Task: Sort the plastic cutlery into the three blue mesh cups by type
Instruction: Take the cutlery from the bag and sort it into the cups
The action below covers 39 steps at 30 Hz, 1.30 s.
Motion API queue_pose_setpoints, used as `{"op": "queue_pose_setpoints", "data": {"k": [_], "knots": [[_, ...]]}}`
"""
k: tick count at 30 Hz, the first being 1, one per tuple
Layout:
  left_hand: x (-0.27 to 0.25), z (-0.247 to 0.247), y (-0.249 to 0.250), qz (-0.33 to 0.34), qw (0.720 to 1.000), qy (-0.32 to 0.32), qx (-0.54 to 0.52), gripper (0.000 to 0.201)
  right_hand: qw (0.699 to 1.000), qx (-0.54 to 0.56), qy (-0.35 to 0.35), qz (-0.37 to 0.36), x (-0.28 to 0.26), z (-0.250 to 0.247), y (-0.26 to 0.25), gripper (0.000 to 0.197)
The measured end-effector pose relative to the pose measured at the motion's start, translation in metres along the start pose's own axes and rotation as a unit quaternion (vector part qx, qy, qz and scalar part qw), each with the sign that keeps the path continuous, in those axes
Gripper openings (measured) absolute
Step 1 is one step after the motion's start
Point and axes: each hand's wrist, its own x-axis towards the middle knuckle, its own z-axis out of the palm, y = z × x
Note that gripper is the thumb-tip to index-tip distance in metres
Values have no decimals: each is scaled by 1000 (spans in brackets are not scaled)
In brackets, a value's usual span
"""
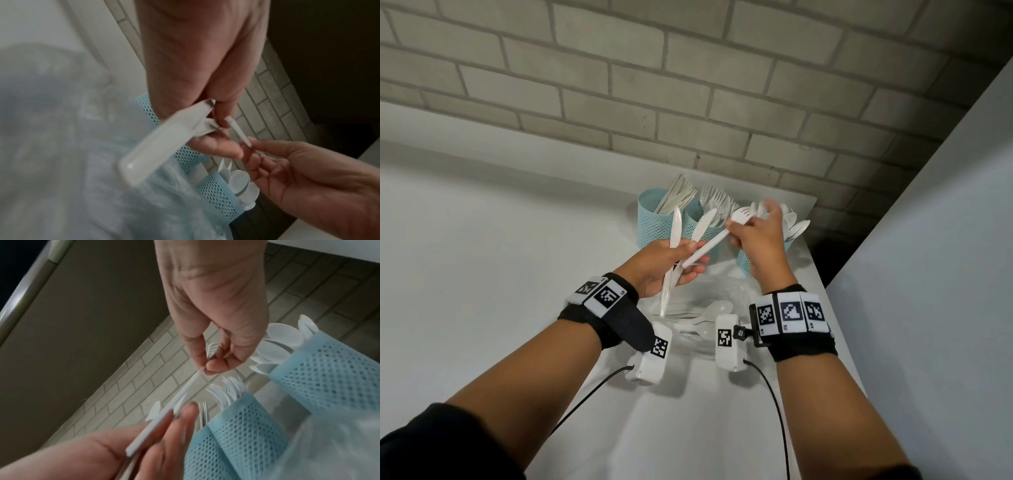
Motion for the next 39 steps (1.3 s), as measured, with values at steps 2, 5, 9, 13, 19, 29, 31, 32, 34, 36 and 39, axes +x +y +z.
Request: {"op": "queue_pose_setpoints", "data": {"k": [2, 5, 9, 13, 19, 29, 31, 32, 34, 36, 39], "knots": [[1, -2, 5, 7, 1000, 20, 6, 19, 997, -36, 35, -52, 12, -2, -9, 86], [5, -6, 10, 22, 998, 51, 5, 19, 985, -86, 75, -126, 24, -4, -25, 81], [11, -12, 12, 44, 996, 73, -4, 21, 965, -118, 154, -177, 33, -16, -42, 64], [15, -16, 12, 54, 995, 77, 14, 29, 940, -136, 222, -221, 37, -27, -40, 55], [23, -17, 12, 39, 995, 73, -49, 34, 942, -88, 163, -281, 29, 0, -28, 50], [18, -25, 11, 52, 997, 30, -54, 21, 833, -494, -17, -250, 44, 33, 19, 32], [19, -25, 12, 59, 997, 34, -39, 21, 828, -474, 31, -298, 43, 34, 12, 29], [20, -24, 13, 64, 997, 40, -20, 22, 837, -440, 45, -321, 38, 36, 4, 30], [21, -19, 15, 82, 995, 43, 28, 25, 891, -345, -9, -296, 30, 41, -11, 38], [21, -12, 18, 101, 992, 19, 67, 29, 940, -258, -127, -183, 21, 49, -24, 52], [19, -5, 22, 112, 986, 1, 125, 29, 933, -254, -215, -135, 19, 55, -27, 53]]}}
